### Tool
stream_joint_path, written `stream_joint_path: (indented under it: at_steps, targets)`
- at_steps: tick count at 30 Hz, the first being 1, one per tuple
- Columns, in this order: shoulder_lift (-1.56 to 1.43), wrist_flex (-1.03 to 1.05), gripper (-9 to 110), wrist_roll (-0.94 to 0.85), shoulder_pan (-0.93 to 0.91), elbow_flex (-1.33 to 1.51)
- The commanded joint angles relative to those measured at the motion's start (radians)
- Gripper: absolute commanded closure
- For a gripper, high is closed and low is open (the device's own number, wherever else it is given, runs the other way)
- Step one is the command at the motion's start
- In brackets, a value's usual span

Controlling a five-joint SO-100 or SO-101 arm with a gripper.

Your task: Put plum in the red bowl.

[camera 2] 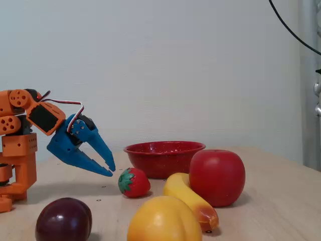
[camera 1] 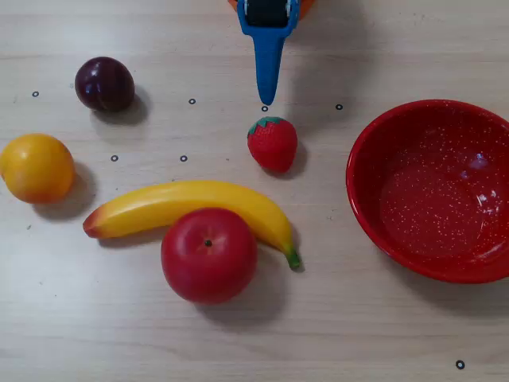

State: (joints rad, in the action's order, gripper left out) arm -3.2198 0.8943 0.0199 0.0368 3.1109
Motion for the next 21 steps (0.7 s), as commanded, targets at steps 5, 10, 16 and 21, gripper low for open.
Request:
stream_joint_path:
  at_steps: [5, 10, 16, 21]
  targets:
    - [-0.011, -0.012, 101, 0.003, -0.005, 0.008]
    - [-0.011, -0.012, 101, 0.006, -0.005, 0.008]
    - [0.006, -0.011, 101, 0.021, -0.009, 0.002]
    - [0.078, -0.011, 101, 0.049, -0.006, -0.044]
